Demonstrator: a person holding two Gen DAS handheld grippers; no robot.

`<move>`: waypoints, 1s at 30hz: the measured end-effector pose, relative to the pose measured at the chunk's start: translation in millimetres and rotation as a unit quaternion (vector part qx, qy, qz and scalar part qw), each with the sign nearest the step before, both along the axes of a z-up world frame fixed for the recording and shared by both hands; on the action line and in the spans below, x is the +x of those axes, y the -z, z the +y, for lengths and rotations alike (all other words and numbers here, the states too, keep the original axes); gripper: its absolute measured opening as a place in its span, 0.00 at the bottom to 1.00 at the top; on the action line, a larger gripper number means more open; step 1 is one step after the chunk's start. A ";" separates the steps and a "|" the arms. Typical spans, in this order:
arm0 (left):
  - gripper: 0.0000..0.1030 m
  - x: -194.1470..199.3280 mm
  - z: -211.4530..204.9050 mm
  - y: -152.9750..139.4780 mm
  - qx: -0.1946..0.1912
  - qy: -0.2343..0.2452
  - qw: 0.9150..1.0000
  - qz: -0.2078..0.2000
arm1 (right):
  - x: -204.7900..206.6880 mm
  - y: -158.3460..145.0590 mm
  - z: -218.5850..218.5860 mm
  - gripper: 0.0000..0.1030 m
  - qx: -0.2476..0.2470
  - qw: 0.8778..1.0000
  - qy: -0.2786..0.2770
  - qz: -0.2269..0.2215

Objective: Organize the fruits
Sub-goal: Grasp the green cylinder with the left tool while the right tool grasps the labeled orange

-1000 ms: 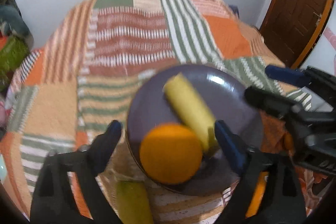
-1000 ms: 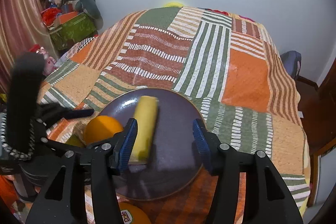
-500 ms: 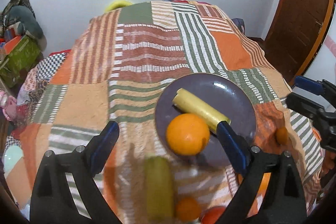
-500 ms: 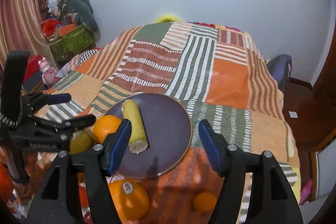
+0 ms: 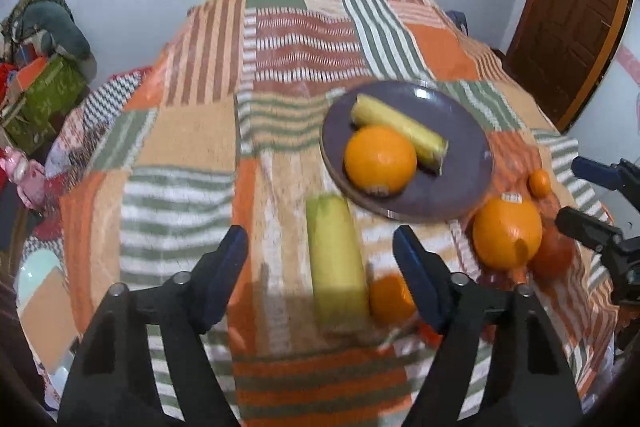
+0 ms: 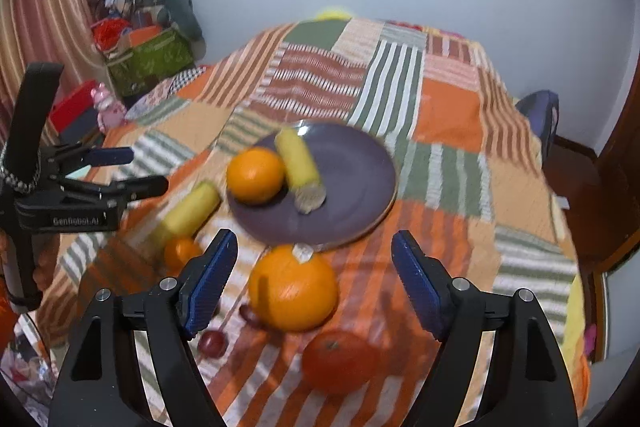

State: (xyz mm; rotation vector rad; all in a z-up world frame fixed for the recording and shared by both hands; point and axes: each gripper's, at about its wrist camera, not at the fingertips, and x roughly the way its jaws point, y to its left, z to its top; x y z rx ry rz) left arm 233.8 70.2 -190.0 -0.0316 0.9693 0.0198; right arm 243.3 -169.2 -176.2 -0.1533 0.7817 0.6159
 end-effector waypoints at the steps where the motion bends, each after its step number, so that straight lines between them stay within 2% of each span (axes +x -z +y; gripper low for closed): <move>1: 0.68 -1.0 0.6 4.2 -0.003 0.000 1.000 0.006 | -0.5 5.5 1.2 0.75 -0.003 1.000 0.000 0.007; 8: 0.48 5.7 1.4 35.7 -0.028 0.002 0.998 0.055 | 3.7 32.5 6.8 0.75 -0.010 0.999 -0.001 0.050; 14: 0.47 20.6 1.5 48.3 -0.046 -0.001 0.997 0.060 | 6.4 41.1 11.8 0.75 -0.016 0.998 -0.007 0.061; 18: 0.39 32.1 0.0 57.6 -0.062 0.005 0.996 0.071 | 9.2 50.7 17.0 0.75 -0.023 0.997 -0.014 0.072; 21: 0.39 34.8 -2.0 59.0 -0.057 0.005 0.996 0.065 | 11.6 54.3 16.5 0.74 -0.015 0.996 -0.021 0.083; 24: 0.39 36.3 -0.3 59.8 -0.062 0.008 0.996 0.061 | 12.8 52.8 14.0 0.66 -0.001 0.995 -0.031 0.090; 30: 0.38 37.1 0.6 55.8 -0.062 0.007 0.996 0.061 | 11.1 50.8 9.9 0.65 0.007 0.995 -0.030 0.094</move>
